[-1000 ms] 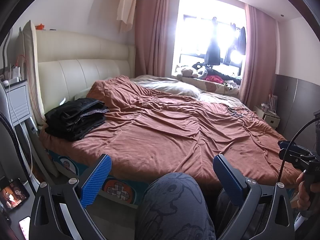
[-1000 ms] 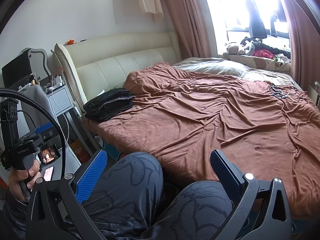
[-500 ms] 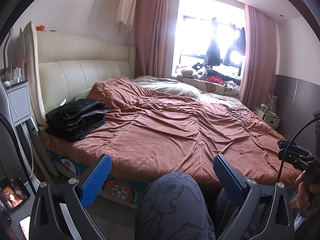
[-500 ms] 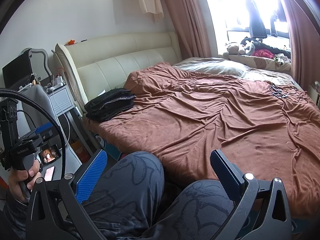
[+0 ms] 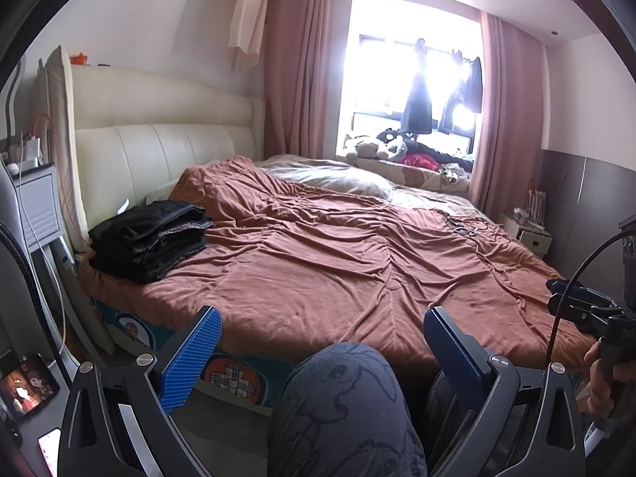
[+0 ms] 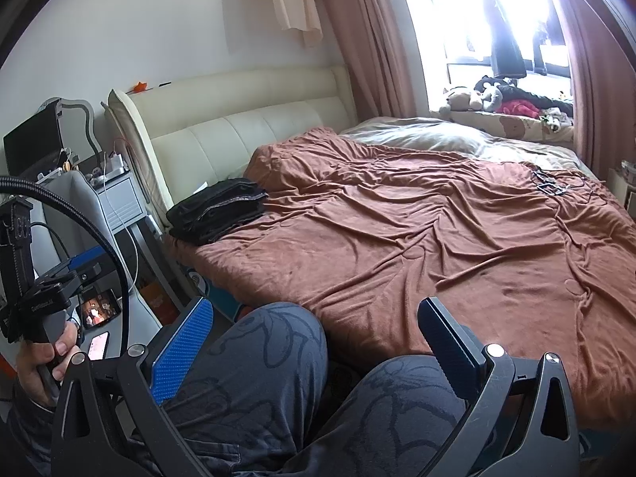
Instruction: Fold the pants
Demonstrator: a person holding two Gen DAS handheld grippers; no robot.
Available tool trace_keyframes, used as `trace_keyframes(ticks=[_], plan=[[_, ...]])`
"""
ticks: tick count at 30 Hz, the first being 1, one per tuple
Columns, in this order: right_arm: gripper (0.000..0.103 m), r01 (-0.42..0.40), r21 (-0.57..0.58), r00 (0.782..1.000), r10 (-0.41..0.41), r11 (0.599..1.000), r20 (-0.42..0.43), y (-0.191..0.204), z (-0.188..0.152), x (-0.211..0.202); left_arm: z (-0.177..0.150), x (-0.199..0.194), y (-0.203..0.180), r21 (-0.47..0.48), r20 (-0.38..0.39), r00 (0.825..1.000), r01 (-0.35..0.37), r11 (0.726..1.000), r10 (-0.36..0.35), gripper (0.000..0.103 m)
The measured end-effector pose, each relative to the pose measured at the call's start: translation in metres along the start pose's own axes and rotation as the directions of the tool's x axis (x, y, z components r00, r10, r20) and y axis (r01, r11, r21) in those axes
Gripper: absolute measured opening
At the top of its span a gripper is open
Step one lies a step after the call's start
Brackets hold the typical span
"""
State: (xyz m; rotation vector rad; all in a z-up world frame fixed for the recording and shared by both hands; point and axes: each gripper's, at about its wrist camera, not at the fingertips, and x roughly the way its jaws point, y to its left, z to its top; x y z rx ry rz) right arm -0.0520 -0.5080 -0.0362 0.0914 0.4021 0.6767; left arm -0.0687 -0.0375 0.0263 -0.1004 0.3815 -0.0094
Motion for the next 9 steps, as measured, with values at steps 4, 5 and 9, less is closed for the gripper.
trace_keyframes(ticks=[4, 5, 9], plan=[[0.103, 0.005, 0.003, 1.0, -0.005, 1.0, 0.005, 0.001, -0.001, -0.004, 0.0, -0.005, -0.003, 0.007, 0.004, 1.0, 0.006, 1.0, -0.006, 0.102], [0.103, 0.005, 0.005, 1.0, -0.005, 1.0, 0.007, 0.001, -0.001, -0.005, 0.0, -0.006, -0.003, 0.009, 0.004, 1.0, 0.008, 1.0, -0.008, 0.102], [0.103, 0.012, 0.016, 1.0, -0.012, 1.0, 0.013, 0.001, -0.001, -0.009, 0.003, -0.012, -0.004, 0.014, 0.014, 1.0, 0.018, 1.0, -0.018, 0.102]])
